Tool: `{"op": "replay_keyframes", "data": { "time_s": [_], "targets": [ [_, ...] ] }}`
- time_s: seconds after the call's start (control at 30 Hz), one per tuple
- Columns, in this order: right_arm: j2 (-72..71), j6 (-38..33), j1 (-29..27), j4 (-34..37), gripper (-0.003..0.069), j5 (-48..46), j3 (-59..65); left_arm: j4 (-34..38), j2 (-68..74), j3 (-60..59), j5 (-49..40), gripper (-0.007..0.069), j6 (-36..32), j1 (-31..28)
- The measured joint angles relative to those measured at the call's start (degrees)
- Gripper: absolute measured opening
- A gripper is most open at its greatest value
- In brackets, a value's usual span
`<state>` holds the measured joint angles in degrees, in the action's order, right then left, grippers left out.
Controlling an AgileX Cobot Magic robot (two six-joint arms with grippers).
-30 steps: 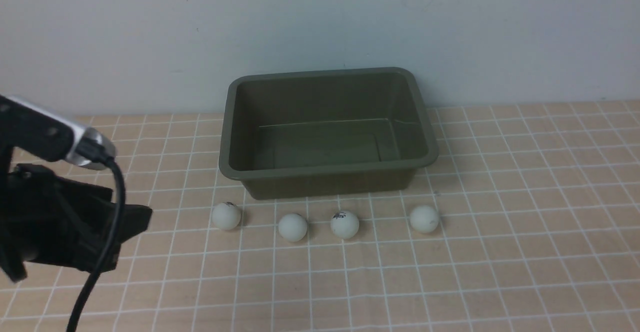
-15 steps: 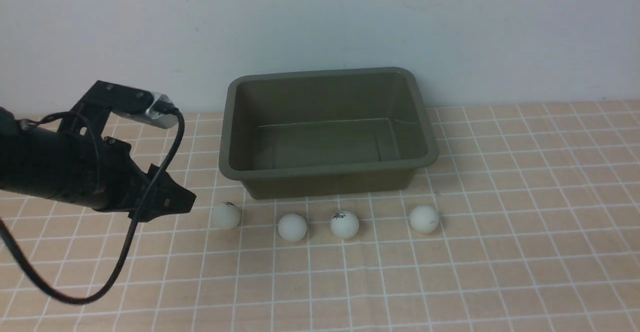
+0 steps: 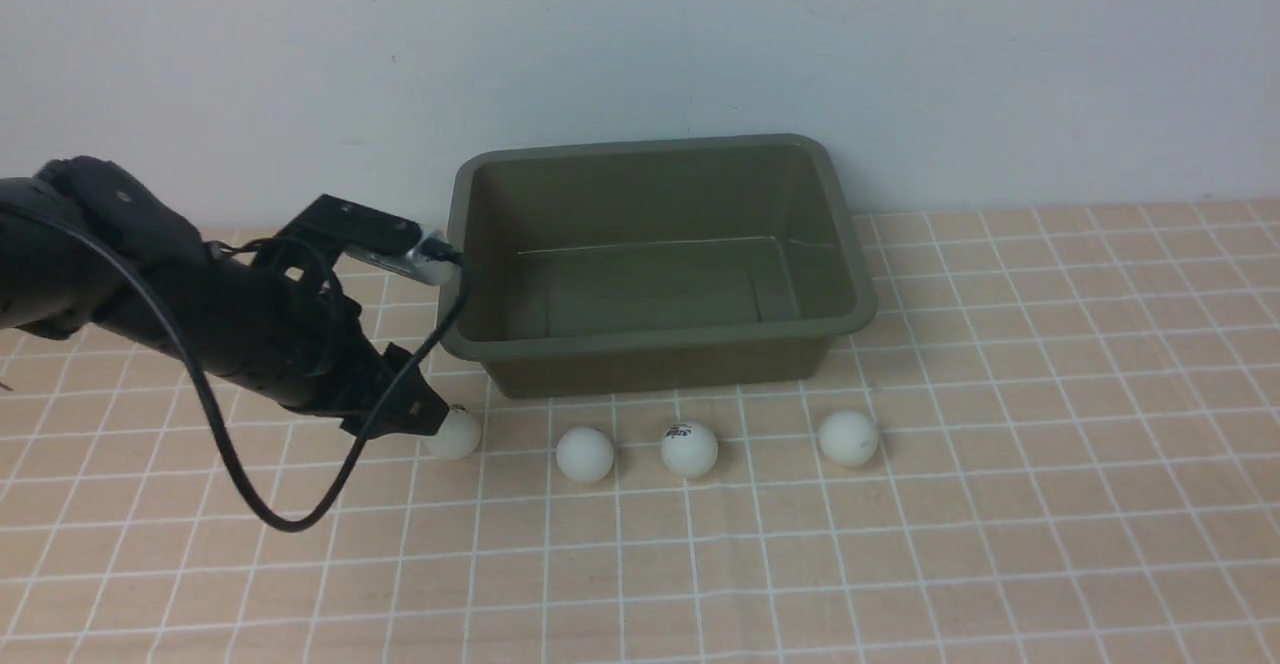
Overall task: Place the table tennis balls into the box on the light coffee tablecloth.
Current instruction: 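Reach for and grasp a ping pong ball on the table beside the basket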
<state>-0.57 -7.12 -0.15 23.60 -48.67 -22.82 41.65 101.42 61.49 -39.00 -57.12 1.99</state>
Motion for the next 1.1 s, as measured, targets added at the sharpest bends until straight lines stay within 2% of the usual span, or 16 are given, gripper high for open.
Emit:
{"op": "replay_keyframes", "data": {
  "time_s": [0.17,0.43,0.87,1.1],
  "targets": [
    [0.0,0.0,0.0,0.0,0.0313,0.0,0.0,-0.2,3.1,0.9,2.8,0.0362,0.0,2.3],
    [0.0,0.0,0.0,0.0,0.0313,0.0,0.0,-0.6,5.6,1.0,7.5,0.0376,-1.2,2.6],
    [0.0,0.0,0.0,0.0,0.0313,0.0,0.0,8.8,7.9,1.0,8.2,0.0376,-12.8,2.7],
    [0.0,0.0,0.0,-0.1,0.0313,0.0,0.0,9.5,9.2,1.0,9.2,0.0375,-13.8,2.7]
  ]
}}
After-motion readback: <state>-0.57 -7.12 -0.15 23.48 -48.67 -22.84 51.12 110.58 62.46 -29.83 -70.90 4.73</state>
